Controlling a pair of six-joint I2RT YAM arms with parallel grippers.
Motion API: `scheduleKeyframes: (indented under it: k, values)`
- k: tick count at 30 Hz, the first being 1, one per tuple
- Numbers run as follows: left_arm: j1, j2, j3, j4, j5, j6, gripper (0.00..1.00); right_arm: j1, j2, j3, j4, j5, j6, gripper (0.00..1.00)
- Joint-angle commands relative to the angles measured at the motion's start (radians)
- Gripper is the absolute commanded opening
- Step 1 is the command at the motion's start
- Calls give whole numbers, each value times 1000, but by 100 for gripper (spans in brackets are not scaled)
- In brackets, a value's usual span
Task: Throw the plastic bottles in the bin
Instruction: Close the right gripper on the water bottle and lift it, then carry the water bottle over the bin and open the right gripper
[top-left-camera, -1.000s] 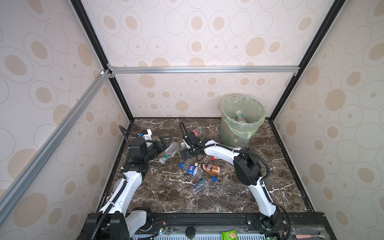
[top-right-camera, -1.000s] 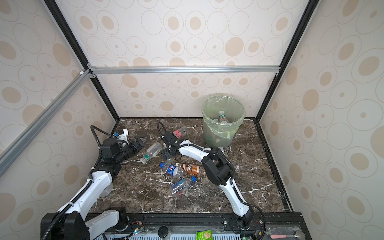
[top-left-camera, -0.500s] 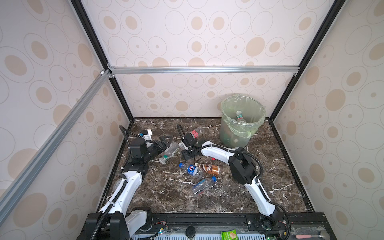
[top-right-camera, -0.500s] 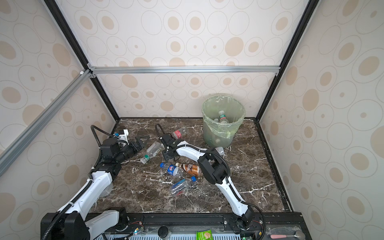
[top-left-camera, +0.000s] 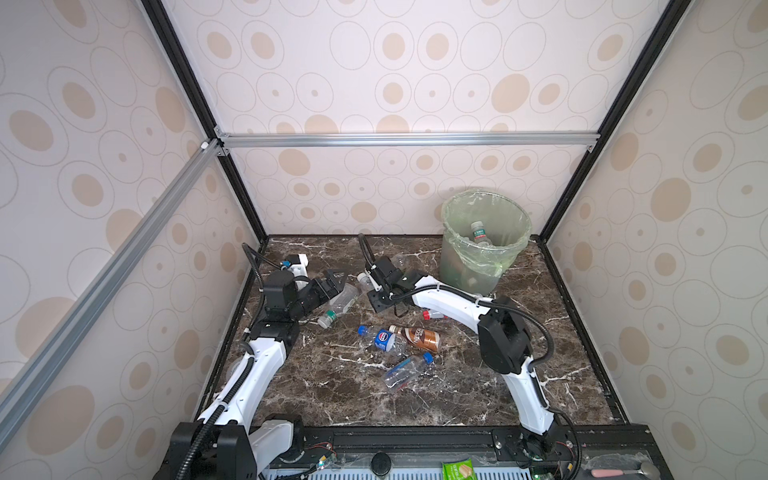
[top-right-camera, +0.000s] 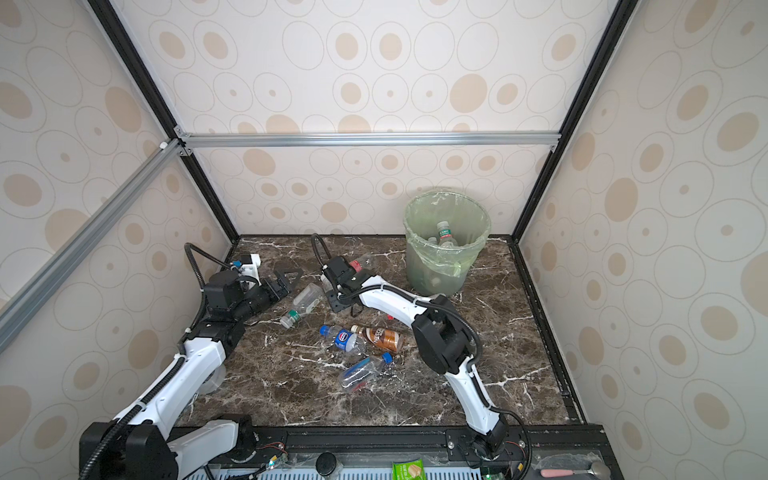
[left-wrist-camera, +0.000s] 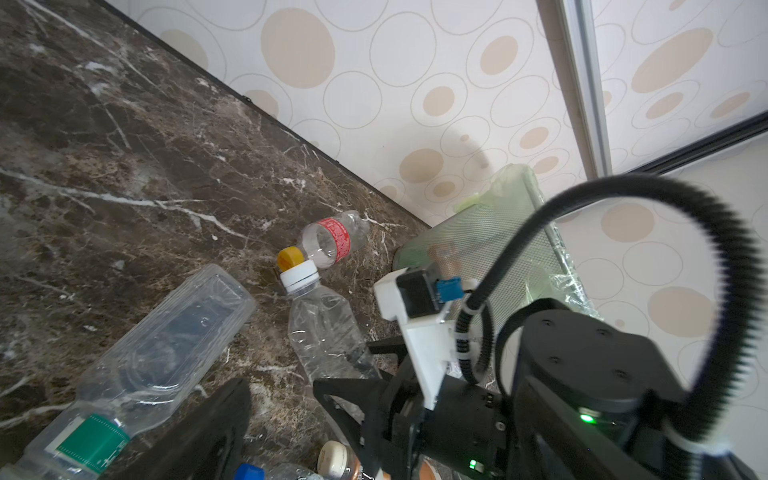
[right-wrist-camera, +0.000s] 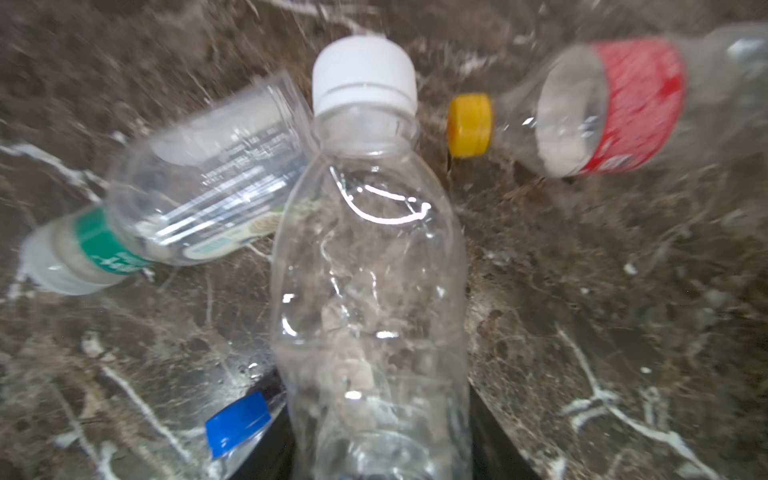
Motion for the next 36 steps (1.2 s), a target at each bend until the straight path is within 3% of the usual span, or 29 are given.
scheduleKeyframes:
  k: [1, 12, 18, 22, 26, 29, 32, 36]
  values:
    - [-42, 6, 78, 27, -25, 32, 99, -19, -134, -23, 0, 42, -30, 49]
    - [-267, 119, 267, 90, -69, 88, 99, -155, -389, 111, -62, 128, -136, 49]
    - [-380, 202, 403, 117, -96, 132, 99, -244, -511, 204, -52, 248, -219, 48]
    - [-427, 246, 451, 117, -107, 154, 99, -287, -614, 168, 44, 339, -288, 48]
    - [-439, 267, 446, 122, -111, 149, 99, -393, -649, 105, 73, 301, -248, 48]
    - [-443, 276, 437, 124, -110, 141, 99, -496, -585, 68, 41, 250, -194, 50]
    - [-446, 279, 437, 113, -111, 140, 99, -572, -482, 93, -44, 175, -132, 58]
    - [-447, 279, 432, 92, -115, 146, 99, -576, -421, 142, -97, 181, -132, 86]
